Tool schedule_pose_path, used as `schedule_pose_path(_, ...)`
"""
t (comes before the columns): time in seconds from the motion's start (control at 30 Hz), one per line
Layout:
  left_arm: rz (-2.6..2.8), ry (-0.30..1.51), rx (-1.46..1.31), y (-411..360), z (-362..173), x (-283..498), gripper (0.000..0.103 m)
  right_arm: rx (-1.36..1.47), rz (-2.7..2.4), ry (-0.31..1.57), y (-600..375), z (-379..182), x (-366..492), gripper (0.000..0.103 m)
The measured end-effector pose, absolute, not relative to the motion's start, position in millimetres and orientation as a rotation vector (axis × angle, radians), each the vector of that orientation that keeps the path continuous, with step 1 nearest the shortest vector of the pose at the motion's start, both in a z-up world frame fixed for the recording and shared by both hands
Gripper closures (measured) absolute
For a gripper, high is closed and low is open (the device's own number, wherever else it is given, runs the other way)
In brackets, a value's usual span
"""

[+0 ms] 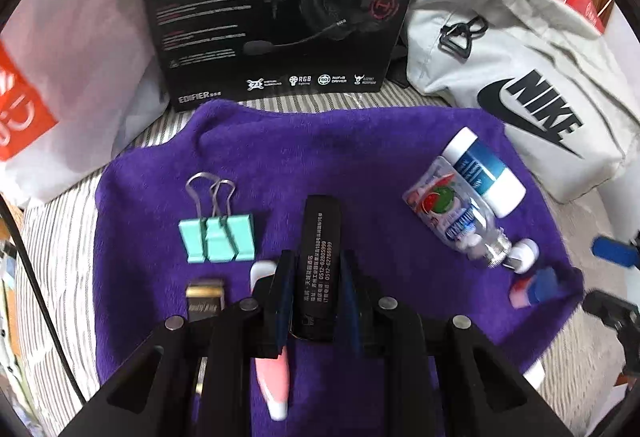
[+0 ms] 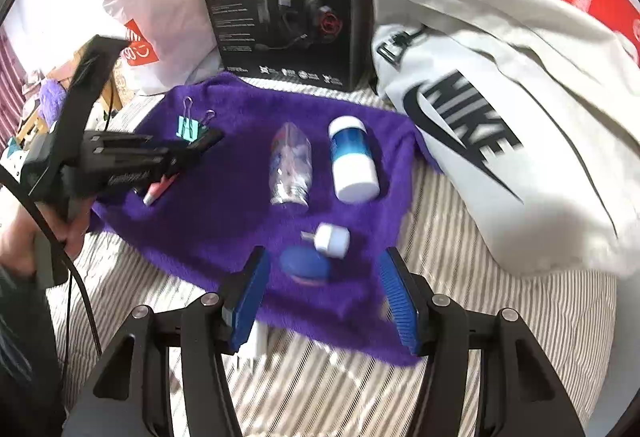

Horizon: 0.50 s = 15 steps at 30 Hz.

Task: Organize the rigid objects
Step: 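Place black box on towel with left tool while right tool sets pill bottle on towel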

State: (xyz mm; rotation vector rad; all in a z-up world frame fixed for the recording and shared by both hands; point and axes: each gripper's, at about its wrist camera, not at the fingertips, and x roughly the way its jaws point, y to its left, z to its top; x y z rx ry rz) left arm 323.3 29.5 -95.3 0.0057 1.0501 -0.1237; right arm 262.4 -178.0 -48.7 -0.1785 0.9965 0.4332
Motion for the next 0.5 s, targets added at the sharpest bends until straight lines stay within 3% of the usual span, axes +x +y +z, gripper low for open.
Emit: schedule_pose_path(0.5,-0.091,1.068,0.052,13,-104,337,0.079,-0.040,0.406,1.019,-221,-56,239,0.046)
